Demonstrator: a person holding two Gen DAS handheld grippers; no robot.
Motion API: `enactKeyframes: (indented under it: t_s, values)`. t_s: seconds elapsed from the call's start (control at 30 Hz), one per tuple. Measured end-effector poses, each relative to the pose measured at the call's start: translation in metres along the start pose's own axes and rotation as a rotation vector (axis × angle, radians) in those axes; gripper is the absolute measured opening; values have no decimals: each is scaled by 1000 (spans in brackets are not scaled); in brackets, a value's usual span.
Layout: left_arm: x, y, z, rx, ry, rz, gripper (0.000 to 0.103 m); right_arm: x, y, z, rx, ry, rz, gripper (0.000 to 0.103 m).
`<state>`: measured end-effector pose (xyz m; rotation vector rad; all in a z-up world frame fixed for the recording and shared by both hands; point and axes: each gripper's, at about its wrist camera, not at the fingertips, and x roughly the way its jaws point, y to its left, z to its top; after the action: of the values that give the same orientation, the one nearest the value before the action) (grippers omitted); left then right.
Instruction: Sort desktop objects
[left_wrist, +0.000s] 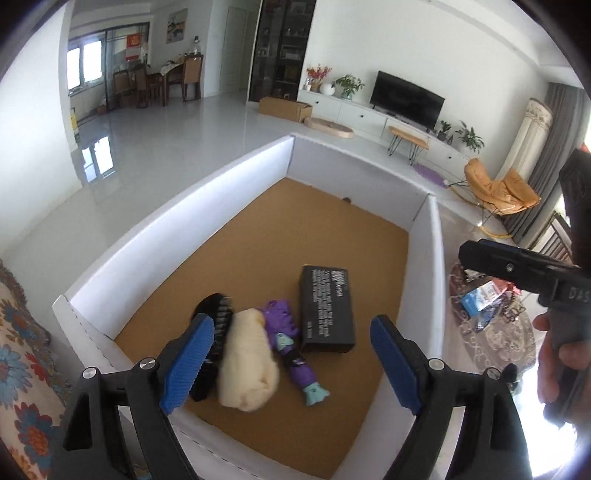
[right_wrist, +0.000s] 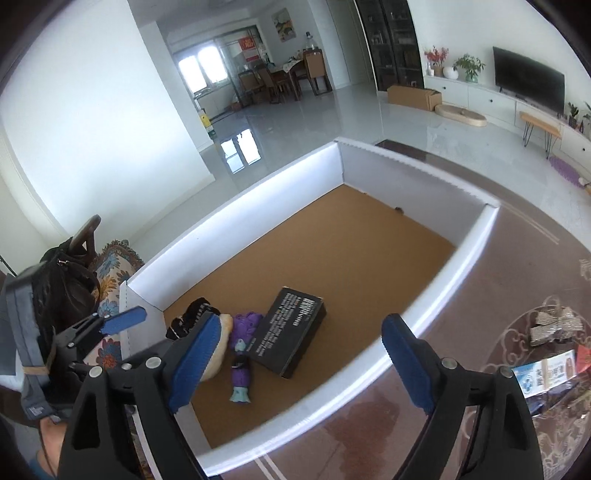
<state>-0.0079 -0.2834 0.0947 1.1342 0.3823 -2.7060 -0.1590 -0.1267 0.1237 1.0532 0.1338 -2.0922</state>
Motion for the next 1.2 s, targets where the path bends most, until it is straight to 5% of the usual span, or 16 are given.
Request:
enactKeyframes:
  t_s: [0.07,0.13,0.27,0.4,0.53,0.77,1.2]
  values:
    - [-23,-36,-5,62,-43,-66,88,-40,-26,-22,-26,-54,-78,101]
    - [-39,-78,-13,138,-65,-149,103,-76,-59,-55,-31,-95,-170,102]
    - [-30,-159,-49,267,-31,-294,103,-131,-141,-145,70,-90,-366,102]
    - [33,-211,-99,382,114,-243,103,-160,-216,-239,211,29,-514,102]
    - [82,-229,-123,398,194,-195,103,-170,-240,-293,246,90,-584,102]
    - [136,-242,-116,396,227,-96,103,-151,-231,-292,245,74,-556,102]
    - [173,-262,-88,395,159,-117,103,-133,-228,-288,290,48,-546,103]
